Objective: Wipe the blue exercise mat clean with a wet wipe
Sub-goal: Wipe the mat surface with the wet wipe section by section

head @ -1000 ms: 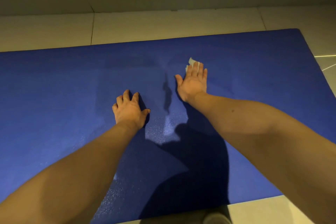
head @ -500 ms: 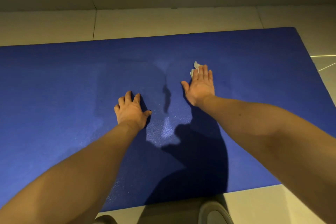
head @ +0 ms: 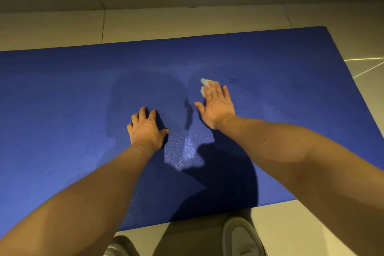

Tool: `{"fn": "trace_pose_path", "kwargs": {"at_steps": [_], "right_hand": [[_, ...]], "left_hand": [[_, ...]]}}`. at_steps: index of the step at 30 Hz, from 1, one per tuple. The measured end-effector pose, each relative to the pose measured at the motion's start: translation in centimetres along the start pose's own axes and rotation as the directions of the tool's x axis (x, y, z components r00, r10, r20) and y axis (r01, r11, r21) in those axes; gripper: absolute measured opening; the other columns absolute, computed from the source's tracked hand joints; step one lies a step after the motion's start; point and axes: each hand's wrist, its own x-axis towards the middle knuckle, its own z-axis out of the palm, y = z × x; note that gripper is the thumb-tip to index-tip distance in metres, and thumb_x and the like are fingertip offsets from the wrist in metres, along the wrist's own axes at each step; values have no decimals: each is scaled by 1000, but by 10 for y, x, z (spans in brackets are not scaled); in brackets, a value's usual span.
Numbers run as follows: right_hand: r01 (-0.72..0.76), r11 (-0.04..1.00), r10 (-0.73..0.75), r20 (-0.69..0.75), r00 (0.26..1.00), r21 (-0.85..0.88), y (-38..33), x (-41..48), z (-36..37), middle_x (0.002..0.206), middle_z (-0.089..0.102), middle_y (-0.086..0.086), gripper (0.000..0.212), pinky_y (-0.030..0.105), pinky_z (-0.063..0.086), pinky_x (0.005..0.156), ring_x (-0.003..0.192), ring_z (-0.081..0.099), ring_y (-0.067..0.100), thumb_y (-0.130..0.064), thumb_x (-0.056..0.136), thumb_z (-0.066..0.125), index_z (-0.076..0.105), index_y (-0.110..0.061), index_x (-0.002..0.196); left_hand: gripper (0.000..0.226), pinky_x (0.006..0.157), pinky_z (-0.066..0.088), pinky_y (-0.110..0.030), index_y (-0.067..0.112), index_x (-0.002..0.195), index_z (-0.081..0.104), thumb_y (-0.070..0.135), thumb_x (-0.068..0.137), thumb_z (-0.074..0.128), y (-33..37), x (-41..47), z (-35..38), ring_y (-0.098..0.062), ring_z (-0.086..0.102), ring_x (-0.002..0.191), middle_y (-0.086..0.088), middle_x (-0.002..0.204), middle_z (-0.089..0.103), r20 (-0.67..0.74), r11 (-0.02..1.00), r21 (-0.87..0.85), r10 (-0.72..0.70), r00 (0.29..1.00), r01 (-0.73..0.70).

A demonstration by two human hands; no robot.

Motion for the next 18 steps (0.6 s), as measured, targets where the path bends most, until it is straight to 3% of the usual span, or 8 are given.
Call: {"fn": "trace_pose_path", "kwargs": {"at_steps": [2,5,9,14,16,18], "right_hand": [[-150,987,153,48,987,-63,14,0,-1,170,-14,9,80,50,-9,126,156,-16,30,-62,104,10,-5,-9,162],[-274,962,274,70,959,-3,-3,-3,1,168,-16,17,83,54,-8,125,154,-19,40,-64,102,7,-10,-7,161],[-109,993,103,91,990,53,-56,-24,15,167,-21,15,79,60,-13,121,149,-26,49,-65,102,13,-9,-19,163],[72,997,-71,86,994,-5,-57,-41,28,168,-23,6,74,58,-15,122,151,-28,37,-66,103,13,-9,-28,162],[76,997,-74,52,996,-26,-33,-38,26,168,-23,-1,74,54,-13,124,154,-24,28,-63,103,13,-8,-25,163],[-26,999,27,27,999,-21,-6,-36,21,168,-25,-4,77,52,-10,125,155,-21,24,-62,103,12,-7,-18,163]], "left_hand": [[83,116,24,-49,25,155,28,57,88,65,-2,-7,3,-33,19,144,-5,163,15,3,1000,10,3,1000,-3],[84,117,23,-49,25,156,26,57,89,65,-6,-13,6,-32,18,145,-5,163,14,4,1000,14,6,1000,-7],[83,117,22,-47,26,155,27,56,88,66,-6,-18,8,-31,18,145,-5,163,13,2,1000,-3,-6,1000,6],[84,116,23,-48,25,155,27,56,88,67,-5,-24,11,-32,18,145,-5,163,14,6,1000,1,1,1000,-1],[84,116,24,-48,26,155,27,56,87,67,-6,-25,11,-32,19,144,-5,163,15,18,1000,9,5,1000,-6],[84,117,24,-49,26,155,27,56,87,67,-8,-28,11,-33,19,144,-5,163,15,27,1000,17,11,1000,-11]]}}
